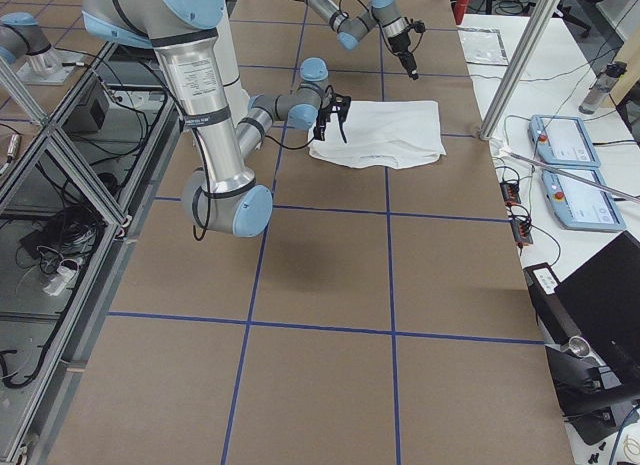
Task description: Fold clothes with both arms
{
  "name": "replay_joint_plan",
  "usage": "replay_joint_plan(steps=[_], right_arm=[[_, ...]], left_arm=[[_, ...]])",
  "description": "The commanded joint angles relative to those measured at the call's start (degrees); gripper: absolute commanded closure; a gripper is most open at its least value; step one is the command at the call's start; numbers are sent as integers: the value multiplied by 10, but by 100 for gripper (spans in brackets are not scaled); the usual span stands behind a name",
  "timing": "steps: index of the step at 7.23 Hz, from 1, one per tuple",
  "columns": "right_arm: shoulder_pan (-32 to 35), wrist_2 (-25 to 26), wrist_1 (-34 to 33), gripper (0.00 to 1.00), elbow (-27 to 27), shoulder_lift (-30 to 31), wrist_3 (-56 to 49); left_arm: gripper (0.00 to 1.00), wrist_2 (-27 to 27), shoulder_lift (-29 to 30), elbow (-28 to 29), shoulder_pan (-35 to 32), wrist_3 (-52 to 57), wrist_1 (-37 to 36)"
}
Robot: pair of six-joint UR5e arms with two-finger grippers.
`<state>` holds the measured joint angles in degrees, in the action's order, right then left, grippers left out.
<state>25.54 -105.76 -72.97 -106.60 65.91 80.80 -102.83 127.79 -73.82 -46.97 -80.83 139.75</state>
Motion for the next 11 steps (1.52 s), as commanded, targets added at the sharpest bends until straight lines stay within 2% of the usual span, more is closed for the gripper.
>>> replay_joint_plan(steps=[1, 3, 5, 6, 7, 11], right_arm=[[-2, 0, -9, 37, 7, -10, -105], [-7, -1, -9, 37, 26, -11, -199], [-8, -9, -10, 46, 38, -10, -259], [-10, -13, -14, 60, 37, -10, -260], [-10, -13, -18, 98, 33, -11, -260], [-8, -17, -28, 100, 12, 4, -258]], left_arm=[[35, 0, -3, -2, 0, -1, 0], [35, 0, -5, -2, 0, -1, 0], [34, 0, -5, -2, 0, -6, 0], [34, -1, -4, -2, 0, -6, 1], [34, -1, -4, -2, 0, -6, 1], [32, 0, -9, -17, 0, -8, 1]])
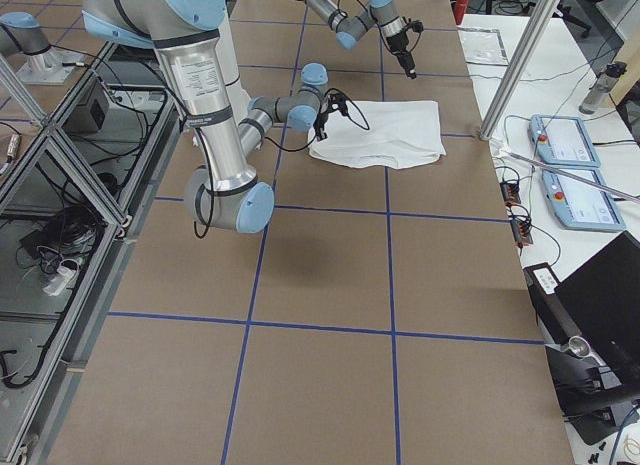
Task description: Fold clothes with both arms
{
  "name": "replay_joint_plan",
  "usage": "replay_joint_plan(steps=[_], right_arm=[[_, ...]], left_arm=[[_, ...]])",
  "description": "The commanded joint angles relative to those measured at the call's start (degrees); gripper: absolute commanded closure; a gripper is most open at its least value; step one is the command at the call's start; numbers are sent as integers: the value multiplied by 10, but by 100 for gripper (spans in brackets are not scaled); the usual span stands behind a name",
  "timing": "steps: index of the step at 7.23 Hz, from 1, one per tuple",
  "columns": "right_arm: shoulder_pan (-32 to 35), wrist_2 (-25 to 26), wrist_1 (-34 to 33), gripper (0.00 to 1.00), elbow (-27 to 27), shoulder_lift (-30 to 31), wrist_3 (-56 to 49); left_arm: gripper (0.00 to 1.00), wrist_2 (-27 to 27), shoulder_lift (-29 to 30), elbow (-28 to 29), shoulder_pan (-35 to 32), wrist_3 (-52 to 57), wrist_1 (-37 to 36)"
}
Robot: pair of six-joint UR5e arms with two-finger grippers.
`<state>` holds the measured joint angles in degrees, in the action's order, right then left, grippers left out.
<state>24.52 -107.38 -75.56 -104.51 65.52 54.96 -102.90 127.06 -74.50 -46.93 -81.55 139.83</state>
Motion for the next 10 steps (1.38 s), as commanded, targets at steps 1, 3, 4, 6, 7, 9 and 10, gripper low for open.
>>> replay_joint_plan(steps=[1, 3, 4, 6, 7, 9, 10], right_arm=[[4, -2, -4, 100, -24, 19, 1], [4, 2, -1, 100, -60, 70, 25], [4, 11, 1, 100, -61, 86, 65], [-7, 13, 4, 86, -62, 81, 176], [-7, 10, 4, 1, -65, 78, 183], [-4, 11, 3, 0, -79, 78, 212], [-8, 17, 5, 0, -79, 74, 342]], left_arm=[[32, 0, -1, -11, 1, -11, 0], [32, 0, -1, -13, 2, -13, 0], [31, 1, -1, -20, 3, -14, -1], [31, 1, -1, -21, 5, -26, 0], [31, 1, -1, -21, 6, -26, 0], [31, 1, -1, -21, 6, -26, 0], [31, 1, -3, -24, 6, -26, 0]])
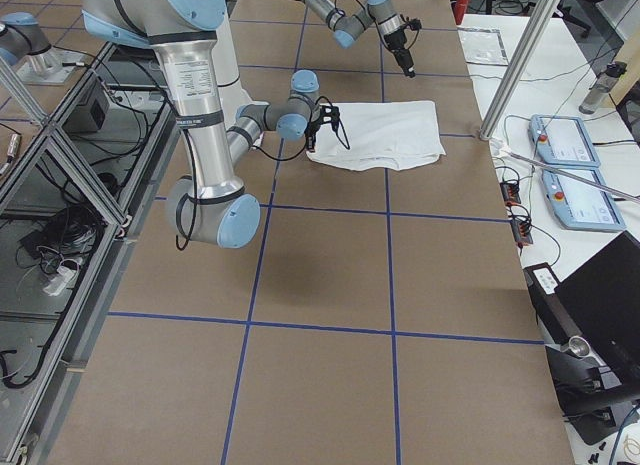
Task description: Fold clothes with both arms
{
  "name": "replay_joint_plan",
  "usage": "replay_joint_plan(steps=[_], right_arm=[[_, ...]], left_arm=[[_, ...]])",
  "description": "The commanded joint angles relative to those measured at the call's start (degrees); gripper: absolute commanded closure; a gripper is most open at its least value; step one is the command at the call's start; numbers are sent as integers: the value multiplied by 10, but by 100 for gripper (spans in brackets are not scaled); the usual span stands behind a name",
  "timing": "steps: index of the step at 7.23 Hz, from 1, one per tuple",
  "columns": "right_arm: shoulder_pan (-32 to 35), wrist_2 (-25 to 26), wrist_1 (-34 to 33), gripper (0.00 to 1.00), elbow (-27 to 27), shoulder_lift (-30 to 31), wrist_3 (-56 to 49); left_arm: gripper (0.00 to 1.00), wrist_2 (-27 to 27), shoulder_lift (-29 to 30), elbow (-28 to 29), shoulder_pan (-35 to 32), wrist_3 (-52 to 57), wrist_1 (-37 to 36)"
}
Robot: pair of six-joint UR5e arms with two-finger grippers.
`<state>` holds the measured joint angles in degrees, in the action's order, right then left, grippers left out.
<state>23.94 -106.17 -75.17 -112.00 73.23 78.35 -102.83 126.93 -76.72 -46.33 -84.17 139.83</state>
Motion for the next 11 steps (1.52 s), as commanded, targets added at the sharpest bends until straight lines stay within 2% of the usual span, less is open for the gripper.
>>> replay_joint_plan(steps=[1, 3, 4, 7, 11], right_arm=[[-3, 30, 8, 0, -4, -5, 250], [-20, 107, 6, 0, 1, -4, 437], [-33, 109, -1, 0, 4, -5, 497], [-57, 133, -54, 0, 41, -56, 535], [-57, 134, -61, 0, 60, -61, 536]], left_arm=[[31, 0, -14, -15, 0, 1, 0], [31, -2, -42, -47, 0, 6, -1], [31, -2, -44, -52, 0, 4, -2], [31, -1, -49, -55, -1, 3, -1], [31, -1, -49, -63, 0, 1, -2]])
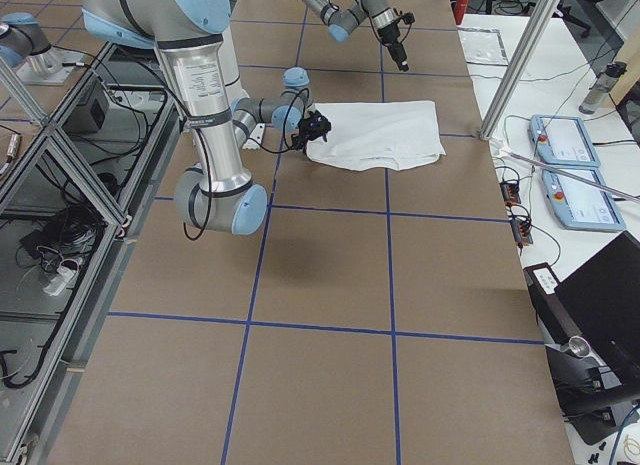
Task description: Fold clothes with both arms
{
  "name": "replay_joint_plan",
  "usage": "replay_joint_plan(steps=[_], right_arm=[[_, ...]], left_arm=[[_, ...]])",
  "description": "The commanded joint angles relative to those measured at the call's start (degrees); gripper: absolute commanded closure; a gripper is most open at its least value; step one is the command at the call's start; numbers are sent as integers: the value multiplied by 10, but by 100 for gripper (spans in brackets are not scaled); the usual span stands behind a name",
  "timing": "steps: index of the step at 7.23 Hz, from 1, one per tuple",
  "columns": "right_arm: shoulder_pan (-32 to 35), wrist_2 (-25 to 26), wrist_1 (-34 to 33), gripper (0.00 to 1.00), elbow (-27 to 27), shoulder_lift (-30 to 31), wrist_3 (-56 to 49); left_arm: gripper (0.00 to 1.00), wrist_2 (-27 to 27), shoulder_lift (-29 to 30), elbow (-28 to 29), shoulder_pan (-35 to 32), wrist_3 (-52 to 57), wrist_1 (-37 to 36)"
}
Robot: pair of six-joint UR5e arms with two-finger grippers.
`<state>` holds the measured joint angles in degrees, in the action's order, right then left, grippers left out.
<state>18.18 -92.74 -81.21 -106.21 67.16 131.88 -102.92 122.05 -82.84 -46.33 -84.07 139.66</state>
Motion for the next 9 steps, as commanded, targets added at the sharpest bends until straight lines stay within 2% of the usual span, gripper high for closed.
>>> replay_joint_plan(steps=[1, 2, 4, 6, 7, 9], right_arm=[[-1, 0, -2, 2, 3, 0, 0], [-1, -1, -2, 7, 7, -1, 0], [0, -1, -2, 31, 8, -1, 1], [1, -2, -7, 89, 8, -7, 4], [0, -2, -12, 100, 8, -12, 7], [3, -3, -16, 100, 7, -18, 6]], left_arm=[[31, 0, -1, -2, 0, 0, 0], [31, 0, -2, -2, 0, 0, 1], [31, 0, -2, -2, 0, 0, 0], [31, 0, -2, -3, 0, 0, 0], [31, 0, -2, -3, 0, 0, 0], [31, 0, -2, -3, 0, 0, 1]])
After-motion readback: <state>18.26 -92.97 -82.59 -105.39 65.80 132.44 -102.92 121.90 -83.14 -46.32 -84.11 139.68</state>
